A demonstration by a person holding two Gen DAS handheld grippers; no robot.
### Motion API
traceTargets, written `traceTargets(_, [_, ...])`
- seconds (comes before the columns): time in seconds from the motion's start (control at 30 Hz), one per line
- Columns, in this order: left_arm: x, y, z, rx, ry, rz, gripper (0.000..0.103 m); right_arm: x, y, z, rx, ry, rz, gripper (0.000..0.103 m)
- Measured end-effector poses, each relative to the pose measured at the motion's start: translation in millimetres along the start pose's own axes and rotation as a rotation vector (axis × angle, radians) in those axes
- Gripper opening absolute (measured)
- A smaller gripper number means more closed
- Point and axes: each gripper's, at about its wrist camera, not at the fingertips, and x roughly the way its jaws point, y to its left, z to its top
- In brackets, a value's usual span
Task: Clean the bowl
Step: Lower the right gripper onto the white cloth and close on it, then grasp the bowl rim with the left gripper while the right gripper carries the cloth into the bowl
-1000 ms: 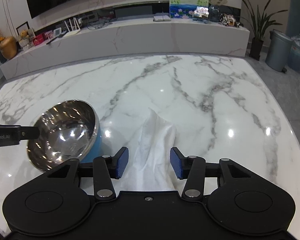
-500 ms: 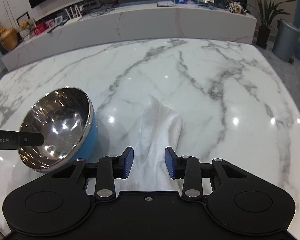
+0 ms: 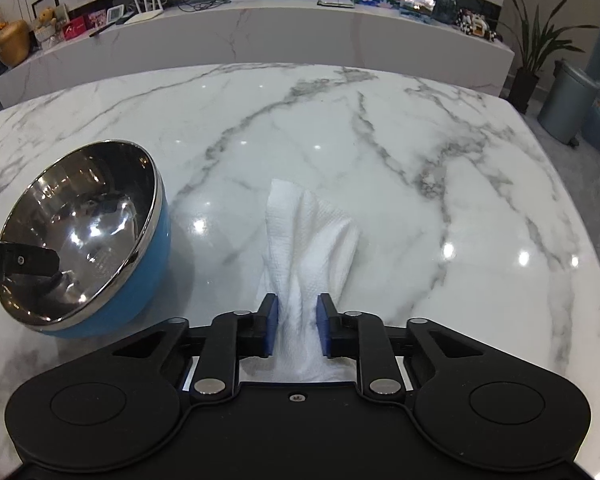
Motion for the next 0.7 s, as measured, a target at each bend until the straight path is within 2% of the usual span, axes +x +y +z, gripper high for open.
traceTargets(0.17, [-1,-3,0,0.027,-0.009,0.031,0.011,-19,-1,5,0.029,-0.045,0.047,0.010])
traceTargets(0.33, [-3,-9,-2,0.053,-0.027,0.061,0.010,-58,7,14,0.021,-0.151,0.146,0.010])
traceTargets(0.43, [-5,-11,-3,0.063,-0.037,0.066,0.010,-74,20,16,-0.014,-0.175,0.233,0.010])
traceTargets(0.57, [-8,-11,-5,0.067,-0.043,0.064,0.010,-77,42,14,-0.089,-0.145,0.289,0.011])
traceTargets(0.7, [-12,-11,-6,0.068,-0.054,0.045,0.009,-66,58,5,-0.135,-0.082,0.294,0.011])
